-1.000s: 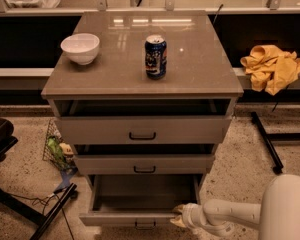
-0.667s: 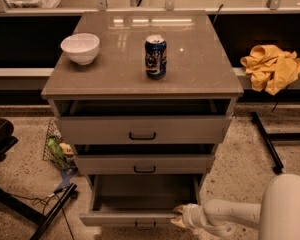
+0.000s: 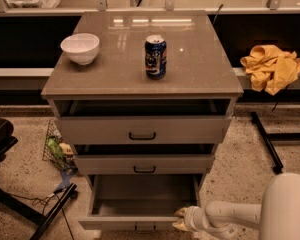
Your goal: Open bottom drawer
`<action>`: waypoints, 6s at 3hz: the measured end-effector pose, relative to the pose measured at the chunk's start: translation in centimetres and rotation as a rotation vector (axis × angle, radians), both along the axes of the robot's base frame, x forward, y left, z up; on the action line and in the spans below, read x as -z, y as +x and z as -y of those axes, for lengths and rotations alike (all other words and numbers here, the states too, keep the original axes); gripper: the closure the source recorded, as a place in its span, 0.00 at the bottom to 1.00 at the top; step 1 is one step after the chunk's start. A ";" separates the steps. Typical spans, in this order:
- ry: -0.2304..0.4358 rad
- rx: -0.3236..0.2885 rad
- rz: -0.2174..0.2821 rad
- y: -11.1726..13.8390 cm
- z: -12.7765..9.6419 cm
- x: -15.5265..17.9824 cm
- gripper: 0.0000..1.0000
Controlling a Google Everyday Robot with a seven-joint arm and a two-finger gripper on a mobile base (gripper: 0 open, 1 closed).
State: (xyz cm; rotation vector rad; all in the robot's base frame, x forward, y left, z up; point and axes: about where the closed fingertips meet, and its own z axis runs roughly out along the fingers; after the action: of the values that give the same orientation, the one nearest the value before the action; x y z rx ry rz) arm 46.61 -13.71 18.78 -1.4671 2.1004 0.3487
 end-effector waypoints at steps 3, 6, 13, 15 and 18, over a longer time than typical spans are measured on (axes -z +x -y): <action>-0.057 0.002 0.027 1.0 0.4 -3.3 1.00; -0.152 -0.011 0.089 4.5 1.0 -8.7 1.00; -0.105 -0.099 -0.024 4.1 -1.3 4.0 1.00; -0.163 -0.030 -0.133 -4.0 1.4 3.8 1.00; -0.160 -0.033 -0.137 -4.0 1.1 3.2 0.44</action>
Offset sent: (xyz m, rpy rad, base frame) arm 0.0423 -0.0161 0.1604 -0.2996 -0.1407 -0.0125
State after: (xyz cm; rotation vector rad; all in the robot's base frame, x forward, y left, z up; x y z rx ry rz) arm 42.64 -14.84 15.53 -1.6111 2.2592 0.3073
